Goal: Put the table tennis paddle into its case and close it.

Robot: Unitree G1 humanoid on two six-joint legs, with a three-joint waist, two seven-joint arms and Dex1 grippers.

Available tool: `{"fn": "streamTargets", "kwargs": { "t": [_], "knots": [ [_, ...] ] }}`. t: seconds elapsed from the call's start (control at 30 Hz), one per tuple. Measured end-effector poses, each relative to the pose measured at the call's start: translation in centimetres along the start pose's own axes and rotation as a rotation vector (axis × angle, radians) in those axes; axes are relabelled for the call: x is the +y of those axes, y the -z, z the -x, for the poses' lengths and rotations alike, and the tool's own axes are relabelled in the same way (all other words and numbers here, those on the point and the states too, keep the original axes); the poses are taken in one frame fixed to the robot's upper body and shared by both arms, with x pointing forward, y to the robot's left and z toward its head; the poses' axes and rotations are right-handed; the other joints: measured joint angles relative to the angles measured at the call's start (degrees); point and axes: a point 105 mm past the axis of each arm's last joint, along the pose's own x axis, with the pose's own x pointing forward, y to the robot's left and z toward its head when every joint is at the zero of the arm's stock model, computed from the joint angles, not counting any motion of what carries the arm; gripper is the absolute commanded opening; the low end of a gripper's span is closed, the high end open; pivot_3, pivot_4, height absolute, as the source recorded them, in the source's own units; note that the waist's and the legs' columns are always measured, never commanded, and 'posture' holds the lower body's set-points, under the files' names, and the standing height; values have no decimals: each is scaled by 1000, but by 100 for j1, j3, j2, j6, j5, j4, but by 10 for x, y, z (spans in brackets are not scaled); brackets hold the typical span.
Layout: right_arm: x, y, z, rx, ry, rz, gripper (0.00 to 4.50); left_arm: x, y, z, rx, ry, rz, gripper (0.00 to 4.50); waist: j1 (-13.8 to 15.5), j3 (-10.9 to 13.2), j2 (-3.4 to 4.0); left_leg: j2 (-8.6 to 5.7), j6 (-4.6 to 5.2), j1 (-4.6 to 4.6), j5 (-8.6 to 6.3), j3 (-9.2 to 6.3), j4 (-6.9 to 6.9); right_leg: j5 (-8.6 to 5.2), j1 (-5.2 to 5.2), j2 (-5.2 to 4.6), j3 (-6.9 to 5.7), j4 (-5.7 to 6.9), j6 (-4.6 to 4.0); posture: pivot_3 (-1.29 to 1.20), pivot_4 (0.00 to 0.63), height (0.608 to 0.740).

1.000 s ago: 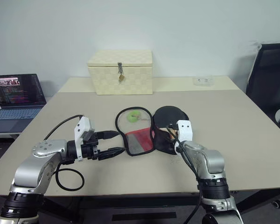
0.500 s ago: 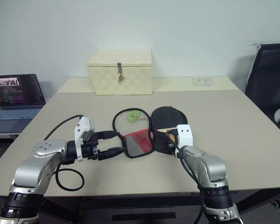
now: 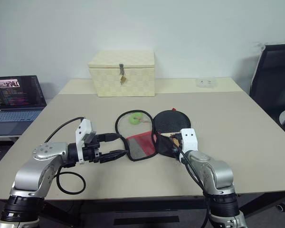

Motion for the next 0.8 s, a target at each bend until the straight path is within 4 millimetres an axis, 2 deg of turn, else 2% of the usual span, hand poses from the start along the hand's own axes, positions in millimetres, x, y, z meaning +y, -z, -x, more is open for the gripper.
{"fn": "streamTargets", "kwargs": {
  "t": [0.03,0.07,0.1,0.3,0.47,0.57,0.67,0.8],
  "knots": [
    [2,0,0,0,-7,5,2970,0,0,0,0,0,1,3889,0,0,0,0,0,0,0,0,0,0,0,0,0,0,0,0,150,740],
    [3,0,0,1,-12,9,3416,0,0,0,0,-1,2,3889,0,0,0,0,0,0,0,0,0,0,0,0,0,0,0,0,150,740],
    [4,0,0,2,-21,14,3574,0,0,0,0,-1,2,3889,-1,0,0,-1,0,0,0,1,0,0,0,0,1,0,0,0,150,740],
    [13,-1,6,5,-103,130,3574,1,1,0,3,-10,4,3889,-3,0,0,1,0,0,0,0,0,0,0,0,0,0,0,0,150,740],
    [10,-32,24,-103,-177,226,3574,13,9,3,27,-82,21,3889,1,0,0,-2,0,0,0,-2,1,0,1,1,-2,-1,1,0,150,740],
    [3,-47,45,-142,-302,274,3574,29,16,4,40,-166,27,3889,21,0,-1,-4,0,-1,0,-2,2,-1,5,2,-11,-5,1,0,150,740],
    [4,-55,65,-155,-427,308,3606,45,28,8,78,-244,30,3295,33,0,-1,-3,1,-1,0,-2,1,0,5,1,-10,-6,1,0,150,740],
    [3,-58,87,-148,-537,374,3606,68,49,10,165,-332,17,1867,38,-1,-2,-5,1,-1,0,1,3,0,6,2,-11,-5,1,0,150,740]
  ]
}}
